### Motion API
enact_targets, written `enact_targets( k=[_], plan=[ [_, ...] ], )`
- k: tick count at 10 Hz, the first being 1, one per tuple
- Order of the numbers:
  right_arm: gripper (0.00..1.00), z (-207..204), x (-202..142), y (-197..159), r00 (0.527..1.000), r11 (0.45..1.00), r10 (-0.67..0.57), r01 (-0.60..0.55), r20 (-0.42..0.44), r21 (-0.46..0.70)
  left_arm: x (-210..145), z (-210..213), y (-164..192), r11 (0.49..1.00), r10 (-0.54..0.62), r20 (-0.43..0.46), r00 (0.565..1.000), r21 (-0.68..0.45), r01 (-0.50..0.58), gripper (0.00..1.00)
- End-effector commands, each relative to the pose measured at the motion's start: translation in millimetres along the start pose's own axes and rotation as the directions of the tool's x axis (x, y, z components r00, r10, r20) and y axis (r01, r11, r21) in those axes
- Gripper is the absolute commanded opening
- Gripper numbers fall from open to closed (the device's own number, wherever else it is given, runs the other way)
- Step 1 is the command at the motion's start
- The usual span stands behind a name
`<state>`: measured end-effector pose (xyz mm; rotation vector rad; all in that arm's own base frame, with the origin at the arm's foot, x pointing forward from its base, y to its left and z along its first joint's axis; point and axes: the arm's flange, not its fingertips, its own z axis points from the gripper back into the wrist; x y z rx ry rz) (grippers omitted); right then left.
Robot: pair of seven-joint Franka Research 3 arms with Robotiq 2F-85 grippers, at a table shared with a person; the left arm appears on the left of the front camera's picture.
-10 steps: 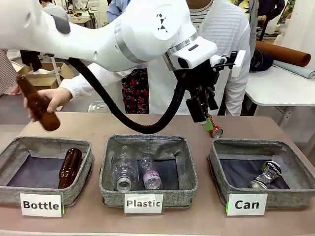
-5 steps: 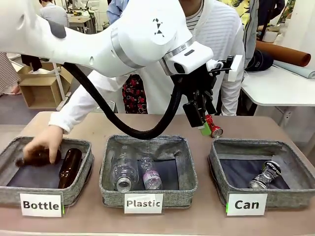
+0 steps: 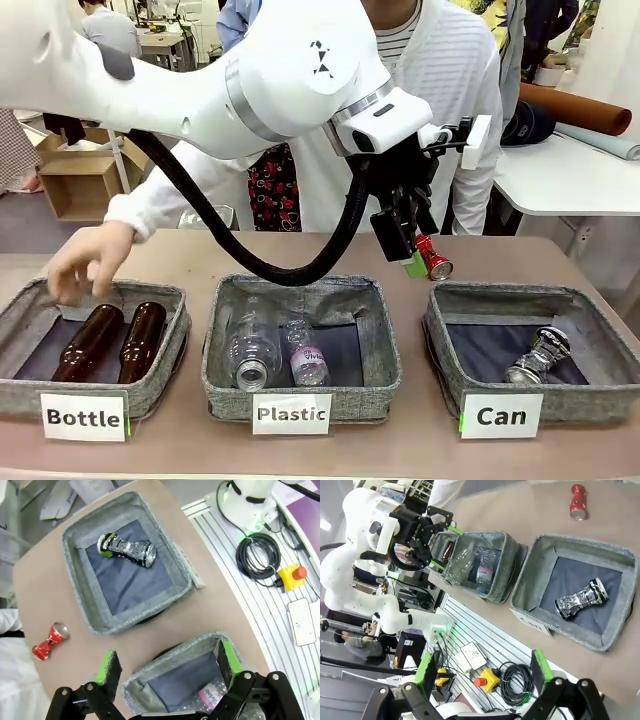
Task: Sort the can waste into the basket.
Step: Pick up the can waste from the table and place it in the right Fabric basket.
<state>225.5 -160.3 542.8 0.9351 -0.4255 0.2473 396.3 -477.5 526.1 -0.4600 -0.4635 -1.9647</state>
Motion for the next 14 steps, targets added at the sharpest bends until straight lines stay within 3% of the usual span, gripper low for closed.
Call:
enact_targets(
  k=[1, 3, 5, 6, 7, 8, 9, 10, 11, 12, 13, 14],
  plan=[
    [1.0, -4.5, -2.2, 0.0, 1.0, 1.0, 0.011, -0.012, -0.006, -0.02, -10.1, 8.3, -15.1, 1.0, -0.014, 0.024, 1.0, 0.006, 0.014, 1.0],
    [1.0, -14.1, 9.7, 4.6, 1.0, 1.0, 0.017, -0.017, 0.002, -0.007, -31.7, 41.2, -40.4, 0.999, 0.037, -0.022, 0.999, 0.0, -0.037, 1.0],
    [1.0, -57.5, 35.4, 12.5, 0.999, 1.0, 0.02, -0.021, -0.034, -0.007, -86.8, 115.0, -78.2, 0.978, 0.205, 0.122, 0.971, -0.004, -0.206, 1.0],
    [1.0, -89.1, 47.5, 19.0, 0.997, 1.0, -0.007, 0.004, -0.083, -0.029, -114.3, 149.5, -101.7, 0.952, 0.298, 0.241, 0.924, -0.01, -0.305, 1.0],
    [1.0, -122.6, 62.5, 26.5, 0.991, 1.0, -0.012, 0.012, -0.137, 0.002, -146.3, 183.3, -122.7, 0.861, 0.469, 0.403, 0.786, -0.009, -0.509, 1.0],
    [1.0, -148.8, 72.7, 34.0, 0.978, 0.993, 0.019, 0.005, -0.207, 0.118, -180.5, 209.0, -148.9, 0.848, 0.522, 0.453, 0.723, -0.187, -0.495, 1.0],
    [1.0, -174.4, 83.3, 41.0, 0.964, 0.98, 0.035, 0.019, -0.264, 0.199, -219.2, 227.0, -170.8, 0.681, 0.687, 0.502, 0.525, -0.195, -0.705, 1.0],
    [1.0, -196.1, 92.8, 45.9, 0.959, 0.959, 0.055, 0.028, -0.279, 0.283, -265.3, 239.6, -198.5, 0.56, 0.772, 0.514, 0.373, -0.274, -0.782, 1.0],
    [1.0, -213.4, 103.6, 47.7, 0.984, 0.92, 0.026, 0.045, -0.175, 0.389, -321.8, 247.3, -235.6, 0.41, 0.835, 0.523, 0.172, -0.382, -0.828, 1.0],
    [1.0, -221.0, 111.4, 41.5, 0.995, 0.907, -0.021, 0.059, -0.094, 0.418, -366.8, 247.2, -270.0, 0.329, 0.829, 0.56, 0.008, -0.477, -0.815, 1.0],
    [1.0, -220.7, 115.4, 31.3, 0.995, 0.9, -0.093, 0.098, -0.033, 0.424, -397.7, 243.5, -304.9, 0.402, 0.792, 0.611, -0.022, -0.547, -0.735, 1.0],
    [1.0, -216.3, 119.1, 15.9, 0.992, 0.925, -0.128, 0.115, 0.012, 0.362, -426.5, 240.9, -329.1, 0.432, 0.73, 0.679, -0.08, -0.549, -0.716, 1.0]
  ],
)
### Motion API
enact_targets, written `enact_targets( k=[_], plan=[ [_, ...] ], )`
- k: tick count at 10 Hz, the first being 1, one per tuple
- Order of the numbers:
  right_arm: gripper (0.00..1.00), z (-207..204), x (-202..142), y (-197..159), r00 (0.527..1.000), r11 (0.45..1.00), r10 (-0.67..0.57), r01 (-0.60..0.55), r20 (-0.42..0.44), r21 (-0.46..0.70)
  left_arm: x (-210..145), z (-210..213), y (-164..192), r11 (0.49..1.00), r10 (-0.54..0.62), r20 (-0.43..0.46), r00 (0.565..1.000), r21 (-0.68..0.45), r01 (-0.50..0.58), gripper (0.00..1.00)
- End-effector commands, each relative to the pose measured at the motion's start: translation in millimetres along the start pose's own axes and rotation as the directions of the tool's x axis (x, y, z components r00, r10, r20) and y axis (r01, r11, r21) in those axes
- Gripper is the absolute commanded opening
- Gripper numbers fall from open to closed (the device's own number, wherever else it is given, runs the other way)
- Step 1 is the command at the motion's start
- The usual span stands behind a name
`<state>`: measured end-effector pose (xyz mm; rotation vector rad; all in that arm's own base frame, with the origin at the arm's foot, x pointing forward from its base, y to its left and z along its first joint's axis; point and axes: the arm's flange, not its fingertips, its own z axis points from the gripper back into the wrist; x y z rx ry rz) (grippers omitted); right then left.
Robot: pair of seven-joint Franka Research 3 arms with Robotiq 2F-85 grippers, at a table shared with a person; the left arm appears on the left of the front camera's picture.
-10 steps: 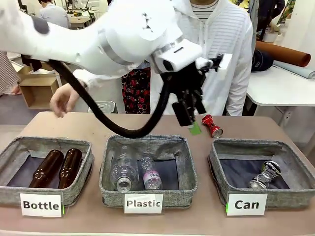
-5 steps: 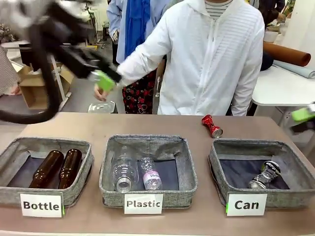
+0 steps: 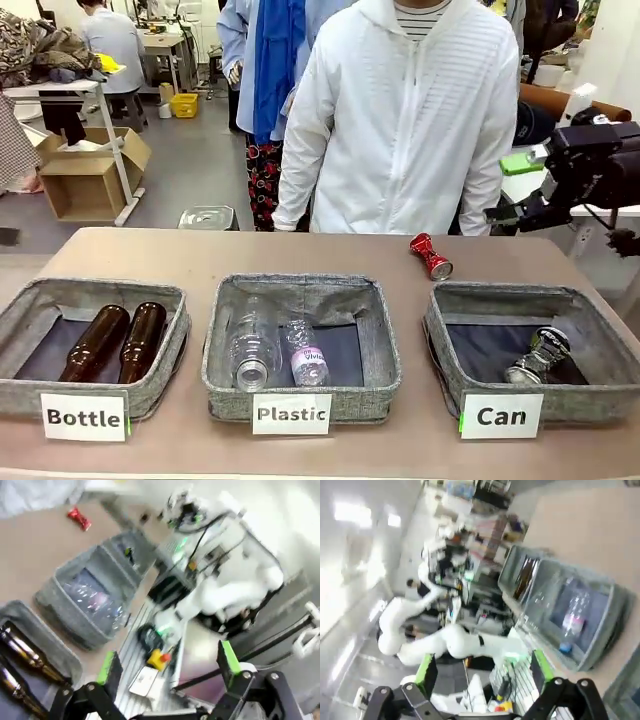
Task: Sort the can waste into the basket.
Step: Pick up the can waste from the table and place it in the right Fabric basket.
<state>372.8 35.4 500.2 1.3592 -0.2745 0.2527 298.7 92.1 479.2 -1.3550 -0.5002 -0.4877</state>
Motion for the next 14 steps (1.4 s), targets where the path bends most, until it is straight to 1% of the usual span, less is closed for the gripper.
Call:
enact_targets(
  k=[1, 2, 3, 4, 13, 14],
  plan=[
    [1.0, 22.2, 4.3, -19.1, 0.993, 0.992, 0.018, -0.004, 0.116, -0.123, -22.6, 32.1, 22.1, 1.0, -0.015, 0.293, 0.956, -0.014, 0.02, 1.0],
    [1.0, 39.1, 1.4, -28.8, 0.988, 0.972, 0.039, -0.003, 0.15, -0.236, -34.3, 41.8, 31.7, 0.997, -0.079, 0.371, 0.925, 0.044, 0.067, 1.0],
    [1.0, 56.6, -1.4, -36.3, 0.984, 0.956, 0.037, 0.016, 0.172, -0.294, -23.0, 28.5, 11.9, 0.999, 0.033, 0.143, 0.989, -0.021, -0.03, 1.0],
    [1.0, 37.2, 5.9, -23.1, 0.992, 0.993, -0.004, 0.018, 0.123, -0.117, -23.0, 28.5, 11.9, 0.999, 0.033, 0.143, 0.989, -0.021, -0.03, 1.0],
    [1.0, 37.2, 5.9, -23.1, 0.992, 0.993, -0.004, 0.018, 0.123, -0.117, -23.0, 28.5, 11.9, 0.999, 0.033, 0.143, 0.989, -0.021, -0.03, 1.0],
    [1.0, 38.1, 3.0, -25.2, 0.994, 0.991, 0.004, 0.011, 0.111, -0.131, -23.0, 28.5, 11.9, 0.999, 0.033, 0.143, 0.989, -0.021, -0.03, 1.0]
  ],
)
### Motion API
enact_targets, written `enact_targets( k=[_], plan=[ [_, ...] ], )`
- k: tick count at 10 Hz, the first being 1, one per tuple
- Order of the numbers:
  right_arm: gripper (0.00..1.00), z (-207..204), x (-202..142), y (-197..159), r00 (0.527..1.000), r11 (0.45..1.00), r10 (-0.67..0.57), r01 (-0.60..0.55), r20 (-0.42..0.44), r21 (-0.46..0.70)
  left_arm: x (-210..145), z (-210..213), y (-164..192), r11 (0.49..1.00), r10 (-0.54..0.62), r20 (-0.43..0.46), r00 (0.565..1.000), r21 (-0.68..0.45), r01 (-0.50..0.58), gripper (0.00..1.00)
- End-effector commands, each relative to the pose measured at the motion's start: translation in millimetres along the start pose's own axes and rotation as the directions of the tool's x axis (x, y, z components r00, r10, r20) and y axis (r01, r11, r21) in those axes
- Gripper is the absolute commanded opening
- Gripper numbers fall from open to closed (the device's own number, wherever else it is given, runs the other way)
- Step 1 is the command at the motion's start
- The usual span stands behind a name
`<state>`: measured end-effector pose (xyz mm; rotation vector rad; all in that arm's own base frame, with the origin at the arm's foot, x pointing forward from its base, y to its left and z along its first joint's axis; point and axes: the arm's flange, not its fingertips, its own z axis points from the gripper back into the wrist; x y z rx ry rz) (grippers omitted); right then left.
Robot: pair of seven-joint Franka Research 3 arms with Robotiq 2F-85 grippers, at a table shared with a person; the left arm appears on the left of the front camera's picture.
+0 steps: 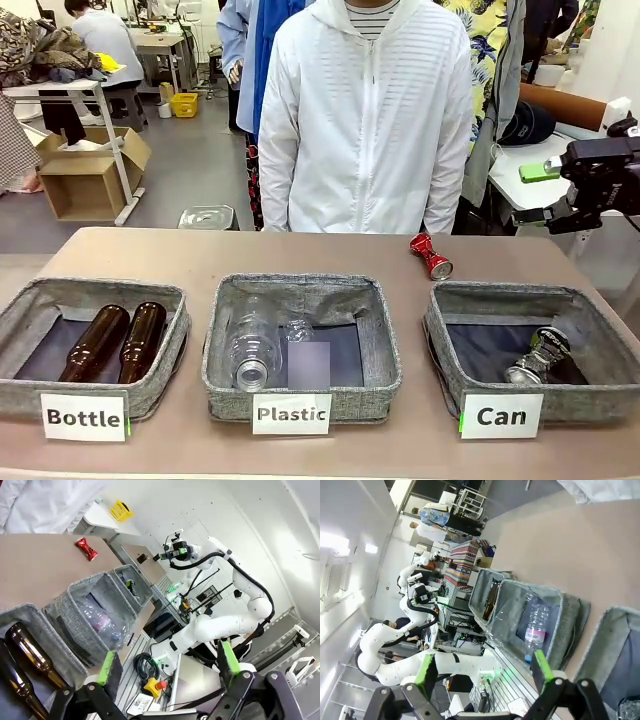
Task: Sort the can waste into the basket.
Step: Pick up the can waste from the table and place it in the right Fabric basket.
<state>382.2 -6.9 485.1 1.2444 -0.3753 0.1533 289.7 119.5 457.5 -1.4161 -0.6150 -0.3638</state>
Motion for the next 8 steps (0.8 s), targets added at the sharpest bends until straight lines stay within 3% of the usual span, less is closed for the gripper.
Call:
enact_targets(
  k=[1, 2, 3, 4, 5, 6, 7, 8],
  plan=[
    [1.0, -25.7, 6.9, 20.4, 0.994, 0.909, -0.039, -0.008, -0.105, -0.416, -1.0, 4.2, -3.9, 1.0, 0.01, -0.019, 1.0, -0.007, -0.01, 1.0],
    [1.0, -59.0, 33.3, 24.4, 0.987, 0.696, -0.002, -0.116, -0.163, -0.709, -1.0, 4.2, -3.9, 1.0, 0.01, -0.019, 1.0, -0.007, -0.01, 1.0],
    [1.0, -75.9, 61.2, 17.1, 0.993, 0.403, 0.013, -0.111, -0.116, -0.909, -1.0, 4.2, -3.9, 1.0, 0.01, -0.019, 1.0, -0.007, -0.01, 1.0],
    [1.0, -83.9, 84.9, -0.9, 0.993, 0.137, 0.031, -0.119, -0.115, -0.983, -1.0, 4.2, -3.9, 1.0, 0.01, -0.019, 1.0, -0.007, -0.01, 1.0],
    [1.0, -92.9, 94.0, -9.5, 0.99, 0.038, 0.047, -0.135, -0.133, -0.99, -1.0, 4.2, -3.9, 1.0, 0.01, -0.019, 1.0, -0.007, -0.01, 1.0],
    [1.0, -101.5, 94.4, -13.0, 0.986, 0.022, 0.071, -0.15, -0.148, -0.988, -1.0, 4.2, -3.9, 1.0, 0.01, -0.019, 1.0, -0.007, -0.01, 1.0],
    [1.0, -105.3, 91.4, -12.2, 0.979, 0.047, 0.133, -0.159, -0.152, -0.986, -1.0, 4.2, -3.9, 1.0, 0.01, -0.019, 1.0, -0.007, -0.01, 1.0],
    [1.0, -102.6, 81.8, -6.0, 0.982, 0.233, 0.141, -0.157, -0.126, -0.96, -1.0, 4.2, -3.9, 1.0, 0.01, -0.019, 1.0, -0.007, -0.01, 1.0]
  ],
)
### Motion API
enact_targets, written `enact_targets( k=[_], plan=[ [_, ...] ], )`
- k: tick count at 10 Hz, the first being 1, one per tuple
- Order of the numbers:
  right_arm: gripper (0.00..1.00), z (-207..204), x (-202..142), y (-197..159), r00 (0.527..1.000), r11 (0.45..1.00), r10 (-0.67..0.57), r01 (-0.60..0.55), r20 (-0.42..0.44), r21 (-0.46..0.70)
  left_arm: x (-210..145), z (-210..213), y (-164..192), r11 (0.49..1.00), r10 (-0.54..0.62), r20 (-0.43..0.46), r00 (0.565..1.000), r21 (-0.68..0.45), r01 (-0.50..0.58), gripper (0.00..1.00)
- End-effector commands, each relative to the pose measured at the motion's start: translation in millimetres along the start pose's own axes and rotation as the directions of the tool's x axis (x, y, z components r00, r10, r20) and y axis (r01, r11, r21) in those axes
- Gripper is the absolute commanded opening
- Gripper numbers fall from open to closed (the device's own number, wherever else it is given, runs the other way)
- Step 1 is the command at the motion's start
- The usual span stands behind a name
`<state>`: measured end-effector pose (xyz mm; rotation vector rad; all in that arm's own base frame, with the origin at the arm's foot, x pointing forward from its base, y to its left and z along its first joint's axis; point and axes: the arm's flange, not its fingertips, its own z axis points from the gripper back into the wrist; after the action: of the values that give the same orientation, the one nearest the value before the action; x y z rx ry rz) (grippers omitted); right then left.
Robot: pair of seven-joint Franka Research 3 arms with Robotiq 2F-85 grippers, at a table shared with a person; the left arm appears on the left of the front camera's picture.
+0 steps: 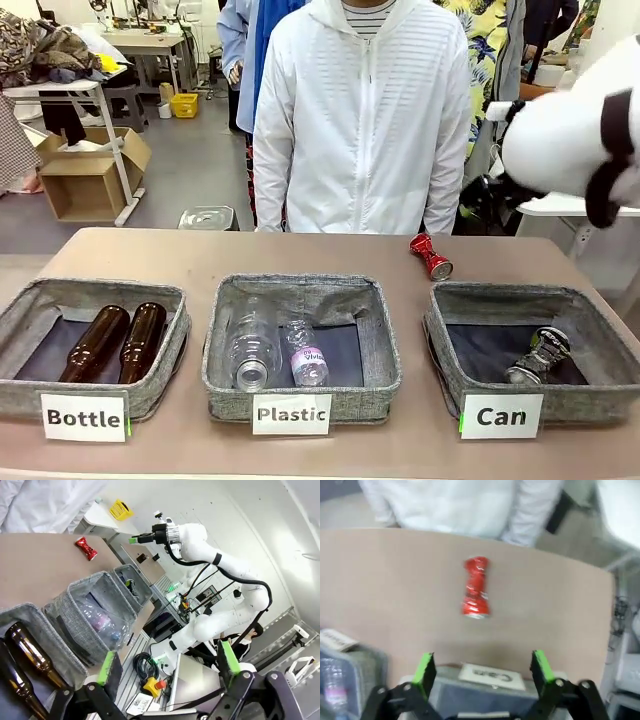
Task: Sort the can waste into the basket.
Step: Pick up the can waste from the table and place it in the right Fabric basket.
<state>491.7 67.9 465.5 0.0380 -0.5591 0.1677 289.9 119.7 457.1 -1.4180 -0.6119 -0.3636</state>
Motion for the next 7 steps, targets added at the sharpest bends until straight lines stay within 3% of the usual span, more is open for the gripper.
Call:
enact_targets(
  k=[1, 3, 4, 5, 7],
  plan=[
    [1.0, 6.5, 7.7, 6.3, 1.0, 0.993, -0.001, -0.002, 0.019, 0.118, -1.0, 4.0, -4.4, 1.0, 0.007, -0.017, 1.0, -0.005, -0.007, 1.0],
    [1.0, 6.5, 7.7, 6.3, 1.0, 0.993, -0.001, -0.002, 0.019, 0.118, -1.0, 4.0, -4.4, 1.0, 0.007, -0.017, 1.0, -0.005, -0.007, 1.0],
    [1.0, 1.0, -0.2, 3.4, 1.0, 1.0, -0.005, 0.005, -0.001, 0.016, -1.0, 4.0, -4.4, 1.0, 0.007, -0.017, 1.0, -0.005, -0.007, 1.0],
    [1.0, -15.4, 19.9, 11.3, 0.994, 0.997, 0.053, -0.058, -0.09, -0.048, -1.0, 4.0, -4.4, 1.0, 0.007, -0.017, 1.0, -0.005, -0.007, 1.0],
    [1.0, -54.5, 50.0, 20.2, 0.972, 0.989, 0.146, -0.15, -0.184, -0.011, -1.0, 4.0, -4.4, 1.0, 0.007, -0.017, 1.0, -0.005, -0.007, 1.0]
  ],
)
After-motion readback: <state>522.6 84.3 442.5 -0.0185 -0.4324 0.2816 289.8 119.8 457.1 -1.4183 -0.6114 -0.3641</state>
